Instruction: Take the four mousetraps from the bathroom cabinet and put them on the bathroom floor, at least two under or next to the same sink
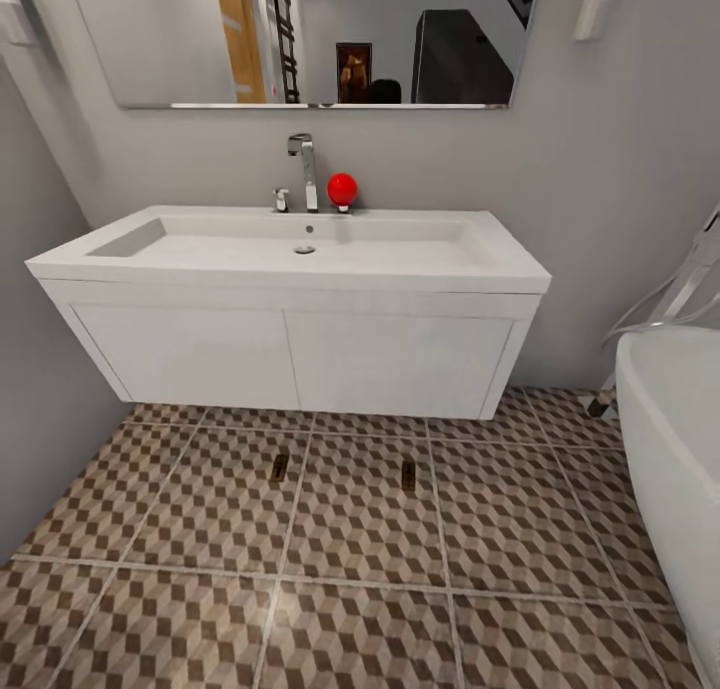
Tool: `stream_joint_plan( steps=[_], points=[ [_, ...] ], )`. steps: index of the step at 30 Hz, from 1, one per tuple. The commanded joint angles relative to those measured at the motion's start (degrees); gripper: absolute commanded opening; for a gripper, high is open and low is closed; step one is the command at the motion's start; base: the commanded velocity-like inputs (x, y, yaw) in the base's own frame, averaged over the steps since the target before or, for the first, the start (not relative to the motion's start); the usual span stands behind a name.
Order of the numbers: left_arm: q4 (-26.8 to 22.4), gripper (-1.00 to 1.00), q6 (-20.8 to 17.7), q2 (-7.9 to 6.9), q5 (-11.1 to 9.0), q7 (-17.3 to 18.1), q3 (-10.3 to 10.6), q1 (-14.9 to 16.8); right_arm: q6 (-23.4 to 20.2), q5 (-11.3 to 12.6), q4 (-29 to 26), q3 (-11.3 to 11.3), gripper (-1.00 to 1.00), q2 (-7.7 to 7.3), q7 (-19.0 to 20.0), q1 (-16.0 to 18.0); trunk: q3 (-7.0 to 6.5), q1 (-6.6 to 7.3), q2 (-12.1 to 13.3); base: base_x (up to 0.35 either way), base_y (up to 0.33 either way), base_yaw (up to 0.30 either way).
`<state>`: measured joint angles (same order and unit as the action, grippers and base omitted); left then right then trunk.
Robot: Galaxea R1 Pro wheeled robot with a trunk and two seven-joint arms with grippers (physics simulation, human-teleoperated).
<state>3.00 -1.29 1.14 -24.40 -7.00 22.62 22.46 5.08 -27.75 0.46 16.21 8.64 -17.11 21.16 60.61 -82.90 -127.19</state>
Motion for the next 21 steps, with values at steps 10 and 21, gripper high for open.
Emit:
stream_joint_plan(
  steps=[10,21],
  points=[
    [0.0,1.00,-0.1,0.00,-0.5,-0.1,0.5,-0.4,0.2,-0.4,0.1,0.5,1.00,-0.02,-0.3,0.0,-1.76,2.21,4.0,0.000,0.000,0.000],
    [0.1,1.00,-0.1,-0.02,-0.5,0.0,0.5,-0.5,0.2,-0.2,-0.2,0.7,1.00,-0.08,-0.3,0.0,-3.73,4.63,8.4,0.000,0.000,0.000]
  ],
)
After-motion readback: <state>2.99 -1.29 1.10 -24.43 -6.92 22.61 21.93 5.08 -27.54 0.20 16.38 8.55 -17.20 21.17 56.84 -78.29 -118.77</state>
